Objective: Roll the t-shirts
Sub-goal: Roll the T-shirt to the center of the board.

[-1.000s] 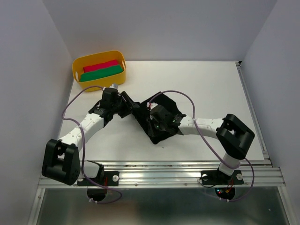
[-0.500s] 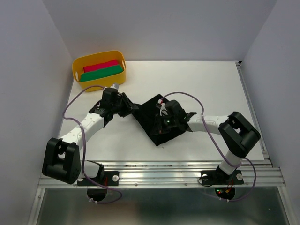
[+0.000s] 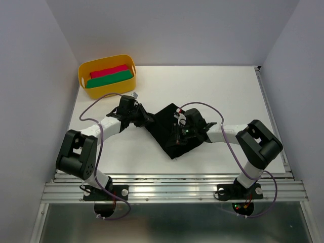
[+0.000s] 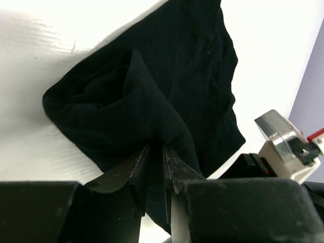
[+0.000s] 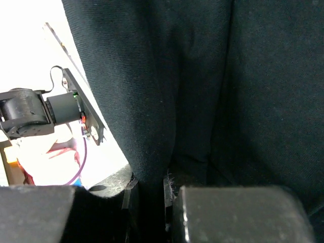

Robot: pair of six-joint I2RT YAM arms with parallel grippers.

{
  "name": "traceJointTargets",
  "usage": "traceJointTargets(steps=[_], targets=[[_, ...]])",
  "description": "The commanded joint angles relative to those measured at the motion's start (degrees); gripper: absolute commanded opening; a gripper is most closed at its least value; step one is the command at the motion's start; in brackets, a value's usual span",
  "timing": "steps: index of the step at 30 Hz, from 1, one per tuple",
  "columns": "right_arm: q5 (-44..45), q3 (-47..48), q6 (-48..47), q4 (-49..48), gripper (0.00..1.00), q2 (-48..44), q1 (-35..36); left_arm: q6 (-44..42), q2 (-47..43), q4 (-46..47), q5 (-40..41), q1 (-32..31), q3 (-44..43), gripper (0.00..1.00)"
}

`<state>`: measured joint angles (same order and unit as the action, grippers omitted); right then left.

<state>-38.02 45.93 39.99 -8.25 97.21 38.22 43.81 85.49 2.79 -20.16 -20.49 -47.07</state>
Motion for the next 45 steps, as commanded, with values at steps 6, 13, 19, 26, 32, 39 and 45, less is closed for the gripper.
traceJointTargets(steps=[6, 13, 19, 26, 32, 39, 45], targets=[[-1.2, -1.5, 0.4, -3.0, 0.01, -0.5, -1.0, -2.1, 7.4, 4.8, -1.5, -0.7, -6.1, 0.27], [6.5, -2.0, -0.8, 0.7, 0.30, -3.2, -1.0, -3.0, 14.0, 5.3, -2.9, -1.7, -9.7, 0.24], [16.9, -0.8, -4.8, 10.4, 0.59, -9.2, -1.0, -3.4, 17.3, 5.4, -3.3, -2.7, -10.8, 0.24], [27.4, 1.3, -9.5, 24.7, 0.68, -16.7, -1.0, -4.0, 18.9, 5.4, -4.1, -3.4, -12.2, 0.23], [37.7, 5.5, -10.2, 31.4, 0.61, -22.0, -1.0, -5.1, 19.6, 5.4, -5.5, -3.7, -13.0, 0.23], [45.2, 12.6, -11.1, 33.6, 0.34, -17.9, 6.7, -5.6, 20.7, 5.2, -6.6, -3.8, -13.8, 0.23], [45.3, 15.1, -10.8, 32.3, 0.25, -12.9, 11.4, -6.0, 21.4, 4.4, -6.8, -3.8, -14.6, 0.23]])
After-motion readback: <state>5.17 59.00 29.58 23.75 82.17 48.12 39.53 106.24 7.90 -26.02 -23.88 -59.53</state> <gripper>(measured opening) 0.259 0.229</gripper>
